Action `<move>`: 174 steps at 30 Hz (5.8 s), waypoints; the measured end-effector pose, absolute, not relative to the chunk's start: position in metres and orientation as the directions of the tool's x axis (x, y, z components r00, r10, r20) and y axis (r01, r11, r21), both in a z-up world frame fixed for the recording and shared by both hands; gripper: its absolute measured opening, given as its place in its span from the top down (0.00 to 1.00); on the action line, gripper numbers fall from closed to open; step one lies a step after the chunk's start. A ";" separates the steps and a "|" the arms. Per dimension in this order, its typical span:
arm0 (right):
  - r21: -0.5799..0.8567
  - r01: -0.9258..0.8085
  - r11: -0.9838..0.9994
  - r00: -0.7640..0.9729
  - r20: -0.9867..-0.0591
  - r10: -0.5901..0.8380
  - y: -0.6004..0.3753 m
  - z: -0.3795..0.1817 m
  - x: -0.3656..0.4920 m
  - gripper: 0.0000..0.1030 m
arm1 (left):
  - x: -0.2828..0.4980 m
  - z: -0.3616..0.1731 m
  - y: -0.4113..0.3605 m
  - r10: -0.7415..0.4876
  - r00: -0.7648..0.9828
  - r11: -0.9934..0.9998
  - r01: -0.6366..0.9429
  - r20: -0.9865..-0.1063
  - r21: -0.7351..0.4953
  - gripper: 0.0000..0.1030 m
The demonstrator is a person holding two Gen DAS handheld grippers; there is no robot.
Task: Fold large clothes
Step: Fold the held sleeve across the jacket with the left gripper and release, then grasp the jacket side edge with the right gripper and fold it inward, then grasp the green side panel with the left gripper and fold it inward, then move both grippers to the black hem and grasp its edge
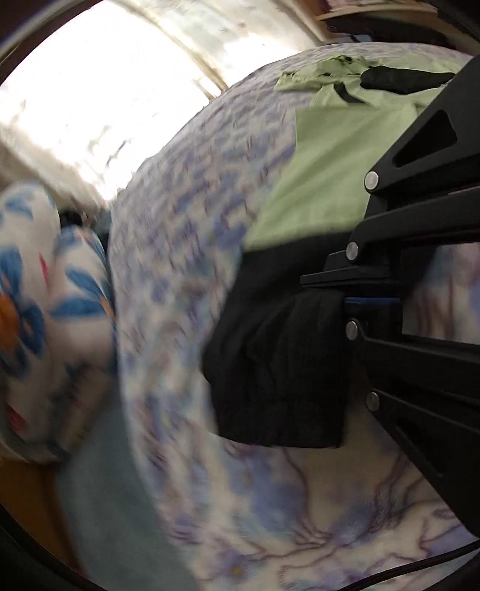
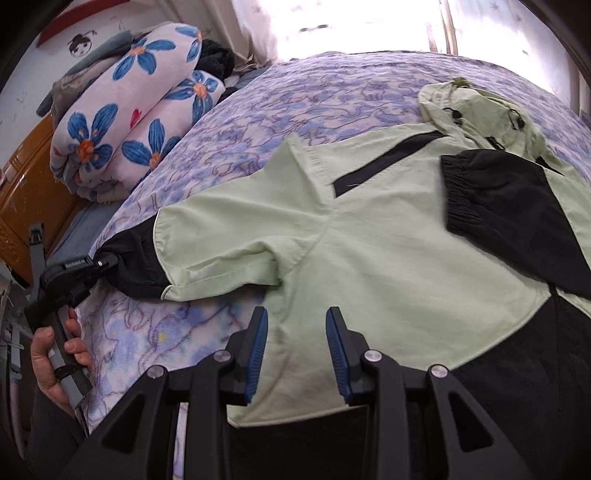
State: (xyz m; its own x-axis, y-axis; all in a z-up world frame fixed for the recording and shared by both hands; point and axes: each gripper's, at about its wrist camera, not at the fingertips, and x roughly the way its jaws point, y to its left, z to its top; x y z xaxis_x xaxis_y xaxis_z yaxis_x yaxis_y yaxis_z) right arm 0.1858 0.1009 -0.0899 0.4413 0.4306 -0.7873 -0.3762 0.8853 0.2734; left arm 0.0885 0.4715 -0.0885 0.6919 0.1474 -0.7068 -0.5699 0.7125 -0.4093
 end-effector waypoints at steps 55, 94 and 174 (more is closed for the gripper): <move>0.300 -0.309 0.902 0.691 -0.580 0.430 -0.077 0.040 0.291 0.78 | 0.106 -0.054 0.229 -0.003 0.704 0.930 -0.259 -0.710 -0.260 0.31; 0.217 -0.025 0.976 0.589 -0.786 0.190 -0.204 -0.119 0.384 0.76 | 0.343 -0.120 0.254 0.047 0.581 0.952 -0.273 -0.812 -0.140 0.99; 0.137 -0.127 0.982 0.744 -0.642 0.186 -0.207 0.024 0.089 0.59 | 0.041 0.029 0.168 0.075 0.687 0.981 -0.181 -0.723 -0.071 0.31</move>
